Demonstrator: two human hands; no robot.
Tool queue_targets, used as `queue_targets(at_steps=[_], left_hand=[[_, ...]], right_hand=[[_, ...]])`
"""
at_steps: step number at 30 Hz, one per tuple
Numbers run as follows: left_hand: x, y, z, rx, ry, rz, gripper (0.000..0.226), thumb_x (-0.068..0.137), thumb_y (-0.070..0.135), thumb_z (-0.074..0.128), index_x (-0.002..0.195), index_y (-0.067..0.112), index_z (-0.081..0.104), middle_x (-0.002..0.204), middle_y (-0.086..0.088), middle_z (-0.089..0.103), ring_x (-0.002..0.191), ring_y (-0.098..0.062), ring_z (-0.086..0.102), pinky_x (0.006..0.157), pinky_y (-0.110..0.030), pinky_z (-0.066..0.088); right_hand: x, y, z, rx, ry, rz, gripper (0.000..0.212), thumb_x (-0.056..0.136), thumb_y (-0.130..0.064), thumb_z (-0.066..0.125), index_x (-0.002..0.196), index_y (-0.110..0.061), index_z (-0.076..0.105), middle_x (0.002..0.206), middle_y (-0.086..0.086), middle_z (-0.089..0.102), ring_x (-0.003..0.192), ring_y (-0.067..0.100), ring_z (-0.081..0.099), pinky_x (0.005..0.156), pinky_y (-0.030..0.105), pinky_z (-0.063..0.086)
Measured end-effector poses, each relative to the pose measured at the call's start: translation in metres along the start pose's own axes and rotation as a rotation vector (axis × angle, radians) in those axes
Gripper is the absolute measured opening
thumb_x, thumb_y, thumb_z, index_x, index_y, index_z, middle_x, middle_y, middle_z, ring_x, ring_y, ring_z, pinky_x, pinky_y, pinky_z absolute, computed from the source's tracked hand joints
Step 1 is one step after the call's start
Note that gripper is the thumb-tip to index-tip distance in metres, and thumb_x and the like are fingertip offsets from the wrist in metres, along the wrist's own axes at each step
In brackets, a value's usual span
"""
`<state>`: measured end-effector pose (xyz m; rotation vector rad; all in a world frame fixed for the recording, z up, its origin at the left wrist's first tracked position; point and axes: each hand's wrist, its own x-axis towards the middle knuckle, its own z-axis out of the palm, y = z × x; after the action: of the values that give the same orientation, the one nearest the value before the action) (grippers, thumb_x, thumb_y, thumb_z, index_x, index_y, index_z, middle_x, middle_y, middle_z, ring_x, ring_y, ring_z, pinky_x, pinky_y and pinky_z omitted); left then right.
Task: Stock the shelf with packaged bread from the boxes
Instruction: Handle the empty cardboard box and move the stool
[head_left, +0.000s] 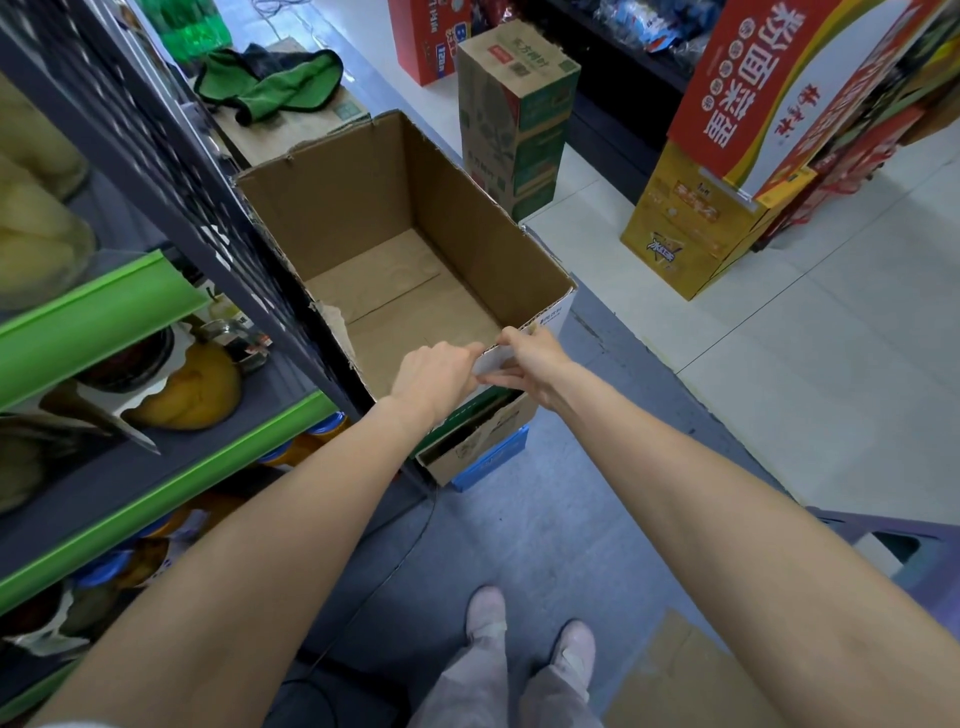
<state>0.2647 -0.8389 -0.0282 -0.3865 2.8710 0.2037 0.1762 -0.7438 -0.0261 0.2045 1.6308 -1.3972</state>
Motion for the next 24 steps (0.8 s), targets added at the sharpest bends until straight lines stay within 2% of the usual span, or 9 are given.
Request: queue_targets(at_steps=[2, 5, 9, 12, 15, 19, 24], left_hand=[[0.0, 0.002, 0.001, 0.04, -0.017, -0.003, 0.023, 0.098, 0.021, 0.042, 0.119, 0.017, 0.047, 0.101, -0.013, 0.066, 0.09, -0.033, 0.065, 0.066, -0.035, 0.044], [0.002, 0.005, 0.003, 0.094, -0.048, -0.007, 0.027, 0.098, 0.019, 0.04, 0.125, 0.017, 0.046, 0.103, -0.012, 0.066, 0.09, -0.033, 0.065, 0.064, -0.034, 0.042], [0.014, 0.013, 0.005, 0.139, -0.085, -0.02, 0.03, 0.097, 0.011, 0.04, 0.127, 0.014, 0.043, 0.103, -0.013, 0.066, 0.09, -0.033, 0.064, 0.062, -0.035, 0.042], [0.024, 0.02, 0.009, 0.157, -0.102, 0.003, 0.027, 0.096, 0.007, 0.041, 0.123, 0.011, 0.044, 0.102, -0.012, 0.066, 0.089, -0.034, 0.064, 0.062, -0.035, 0.041], [0.032, 0.023, 0.013, 0.144, -0.122, 0.007, 0.028, 0.096, 0.006, 0.04, 0.124, 0.011, 0.043, 0.103, -0.013, 0.065, 0.09, -0.034, 0.064, 0.062, -0.034, 0.042], [0.036, 0.023, 0.009, 0.113, -0.119, -0.018, 0.033, 0.096, 0.009, 0.04, 0.128, 0.012, 0.042, 0.106, -0.014, 0.065, 0.092, -0.035, 0.063, 0.064, -0.035, 0.041], [0.035, 0.025, -0.001, 0.058, -0.117, -0.055, 0.027, 0.096, 0.015, 0.041, 0.122, 0.011, 0.046, 0.11, -0.016, 0.063, 0.097, -0.036, 0.061, 0.068, -0.036, 0.039]], right_hand=[[0.003, 0.005, -0.002, 0.019, 0.01, 0.021, 0.065, 0.095, -0.012, 0.05, 0.148, -0.019, 0.014, 0.139, 0.026, 0.041, 0.09, 0.033, 0.068, 0.084, 0.034, 0.056], [0.005, 0.01, -0.004, 0.044, 0.034, 0.035, 0.062, 0.095, -0.013, 0.052, 0.147, -0.014, 0.017, 0.135, 0.025, 0.045, 0.099, 0.034, 0.067, 0.083, 0.033, 0.056], [0.017, 0.017, -0.011, 0.045, 0.081, 0.035, 0.064, 0.096, -0.021, 0.052, 0.149, -0.011, 0.018, 0.132, 0.022, 0.05, 0.09, 0.025, 0.066, 0.082, 0.031, 0.056], [0.029, 0.023, -0.017, 0.049, 0.115, 0.038, 0.06, 0.096, -0.025, 0.053, 0.146, -0.009, 0.024, 0.131, 0.02, 0.051, 0.081, 0.019, 0.064, 0.077, 0.028, 0.056], [0.039, 0.026, -0.022, 0.052, 0.13, 0.051, 0.058, 0.095, -0.026, 0.053, 0.145, -0.009, 0.029, 0.133, 0.018, 0.05, 0.08, 0.017, 0.063, 0.078, 0.028, 0.057], [0.041, 0.023, -0.024, 0.044, 0.118, 0.049, 0.056, 0.095, -0.027, 0.053, 0.143, -0.009, 0.032, 0.133, 0.016, 0.05, 0.09, 0.02, 0.064, 0.08, 0.028, 0.057], [0.032, 0.019, -0.024, 0.048, 0.115, 0.046, 0.053, 0.096, -0.022, 0.052, 0.143, -0.007, 0.032, 0.131, 0.016, 0.053, 0.104, 0.022, 0.063, 0.087, 0.028, 0.054]])
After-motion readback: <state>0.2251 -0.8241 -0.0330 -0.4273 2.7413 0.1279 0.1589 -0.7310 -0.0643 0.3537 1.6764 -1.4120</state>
